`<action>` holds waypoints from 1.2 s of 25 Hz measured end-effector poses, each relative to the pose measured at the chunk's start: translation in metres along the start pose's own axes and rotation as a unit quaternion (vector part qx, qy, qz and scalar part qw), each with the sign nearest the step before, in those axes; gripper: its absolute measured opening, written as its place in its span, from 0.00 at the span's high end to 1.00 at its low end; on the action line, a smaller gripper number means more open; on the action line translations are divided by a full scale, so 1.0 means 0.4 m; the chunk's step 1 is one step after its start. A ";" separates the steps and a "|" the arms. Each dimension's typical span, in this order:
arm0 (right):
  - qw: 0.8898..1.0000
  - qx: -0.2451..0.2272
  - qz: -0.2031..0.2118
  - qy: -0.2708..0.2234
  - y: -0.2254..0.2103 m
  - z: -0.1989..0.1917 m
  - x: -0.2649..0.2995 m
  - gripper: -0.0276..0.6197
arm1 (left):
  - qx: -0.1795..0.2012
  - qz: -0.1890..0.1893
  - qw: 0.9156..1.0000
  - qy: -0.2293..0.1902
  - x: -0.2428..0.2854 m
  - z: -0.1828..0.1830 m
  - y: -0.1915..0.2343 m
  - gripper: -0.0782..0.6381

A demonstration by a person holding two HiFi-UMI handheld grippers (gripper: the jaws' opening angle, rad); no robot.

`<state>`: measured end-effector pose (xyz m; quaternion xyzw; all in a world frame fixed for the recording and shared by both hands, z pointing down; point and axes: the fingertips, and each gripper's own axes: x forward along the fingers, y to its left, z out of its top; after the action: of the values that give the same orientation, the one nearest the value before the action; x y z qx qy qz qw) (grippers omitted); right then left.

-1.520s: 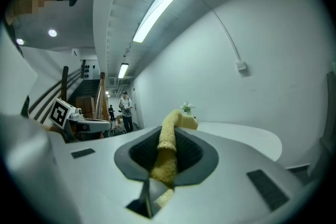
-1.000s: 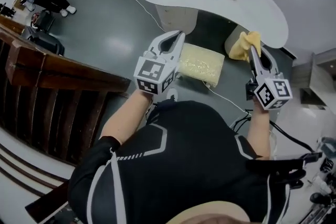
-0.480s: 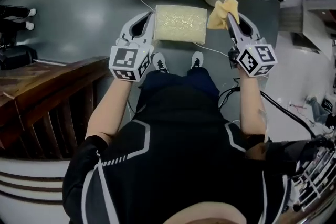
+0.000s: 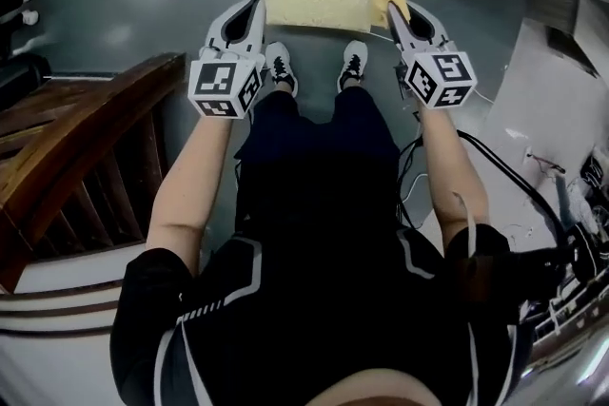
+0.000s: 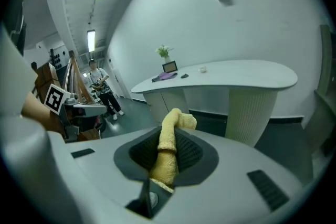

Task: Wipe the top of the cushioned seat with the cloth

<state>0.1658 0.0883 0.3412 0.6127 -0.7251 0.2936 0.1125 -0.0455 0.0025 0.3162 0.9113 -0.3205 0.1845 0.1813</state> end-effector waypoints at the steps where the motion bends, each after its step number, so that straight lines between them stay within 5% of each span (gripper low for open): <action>1: 1.000 0.006 -0.004 0.013 -0.010 -0.040 0.012 0.86 | -0.007 0.004 1.000 0.009 0.009 -0.034 0.006 0.88; 16: 0.987 0.045 -0.072 0.134 -0.162 -0.488 0.185 0.86 | -0.019 0.008 0.992 0.123 0.174 -0.460 0.063 0.89; 30: 0.956 0.062 -0.144 0.247 -0.259 -0.788 0.294 0.86 | -0.038 0.000 0.982 0.187 0.303 -0.682 0.073 0.88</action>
<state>0.1765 0.1613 0.6852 0.6246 -0.5594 0.4609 0.2908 -0.0363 0.0409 0.6133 0.8530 -0.2878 0.3397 0.2724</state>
